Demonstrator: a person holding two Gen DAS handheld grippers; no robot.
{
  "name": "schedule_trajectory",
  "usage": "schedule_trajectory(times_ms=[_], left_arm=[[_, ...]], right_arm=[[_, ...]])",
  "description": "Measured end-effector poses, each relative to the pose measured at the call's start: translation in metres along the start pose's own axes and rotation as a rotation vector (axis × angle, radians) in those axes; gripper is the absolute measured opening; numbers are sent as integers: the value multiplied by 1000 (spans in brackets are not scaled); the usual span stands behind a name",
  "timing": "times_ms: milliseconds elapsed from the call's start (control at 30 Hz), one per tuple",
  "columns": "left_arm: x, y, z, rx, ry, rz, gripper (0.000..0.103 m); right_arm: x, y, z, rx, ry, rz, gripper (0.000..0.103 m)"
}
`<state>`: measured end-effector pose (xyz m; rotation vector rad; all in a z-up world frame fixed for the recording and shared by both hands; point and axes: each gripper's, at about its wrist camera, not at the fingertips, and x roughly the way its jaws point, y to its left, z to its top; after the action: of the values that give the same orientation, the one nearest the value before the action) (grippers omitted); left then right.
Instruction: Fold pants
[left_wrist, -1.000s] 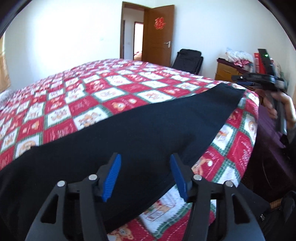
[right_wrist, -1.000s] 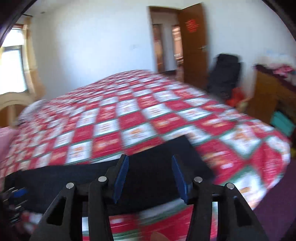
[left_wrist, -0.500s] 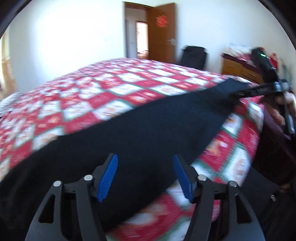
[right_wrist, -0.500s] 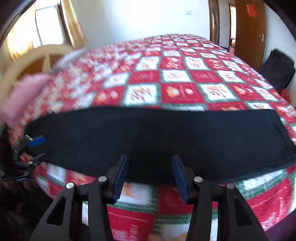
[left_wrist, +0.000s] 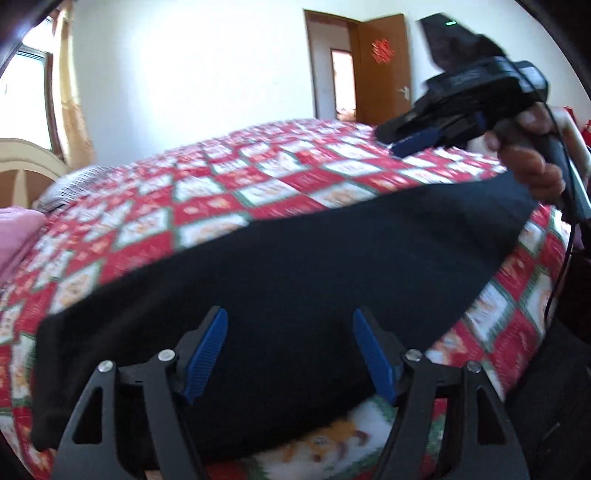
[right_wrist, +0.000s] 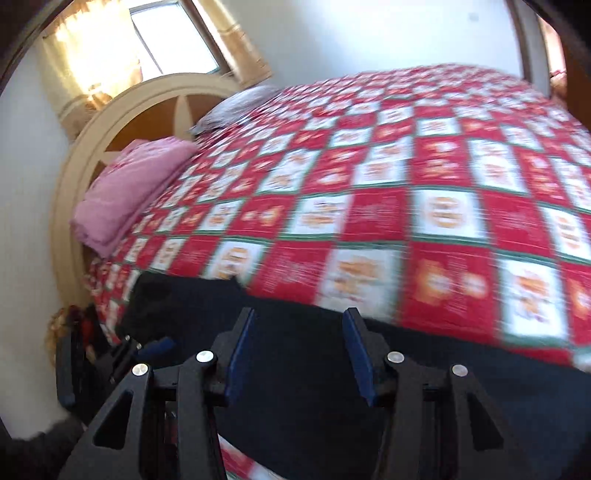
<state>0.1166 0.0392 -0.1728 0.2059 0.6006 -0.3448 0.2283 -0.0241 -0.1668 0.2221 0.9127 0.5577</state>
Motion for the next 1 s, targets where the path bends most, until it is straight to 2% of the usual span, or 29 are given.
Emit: schedule_trajectory(times_ms=[133, 300, 333, 367, 400, 500, 567, 633, 700, 733, 767, 833, 900, 1000], left_arm=[[-3, 38, -4, -31, -1, 118, 78], [-15, 116, -29, -229, 27, 246, 82], [-13, 130, -37, -278, 51, 244, 85], [-14, 138, -45, -309, 38, 231, 85], [-16, 140, -47, -311, 13, 229, 85], [-13, 137, -43, -286, 21, 238, 86], [-13, 137, -40, -316, 14, 241, 86], [-21, 130, -34, -325, -25, 212, 86], [-23, 117, -24, -302, -38, 189, 88], [-20, 108, -21, -291, -41, 161, 92], [-19, 101, -21, -279, -39, 139, 94], [-11, 90, -25, -243, -11, 135, 94], [3, 86, -32, -225, 49, 148, 94], [1, 87, -36, -235, 23, 145, 96]], right_arm=[[45, 22, 20, 34, 51, 51, 50], [92, 33, 33, 85, 121, 78, 50], [98, 33, 34, 98, 139, 90, 50], [107, 33, 34, 116, 161, 105, 48], [114, 33, 34, 129, 177, 110, 47], [126, 33, 31, 144, 217, 118, 36], [133, 31, 30, 172, 238, 134, 33], [141, 27, 29, 203, 271, 155, 33], [146, 23, 28, 236, 279, 177, 23], [147, 22, 28, 253, 287, 203, 7], [147, 20, 28, 281, 289, 231, 6], [141, 18, 30, 295, 256, 243, 5], [129, 19, 34, 291, 208, 250, 4], [115, 26, 40, 254, 157, 251, 3]])
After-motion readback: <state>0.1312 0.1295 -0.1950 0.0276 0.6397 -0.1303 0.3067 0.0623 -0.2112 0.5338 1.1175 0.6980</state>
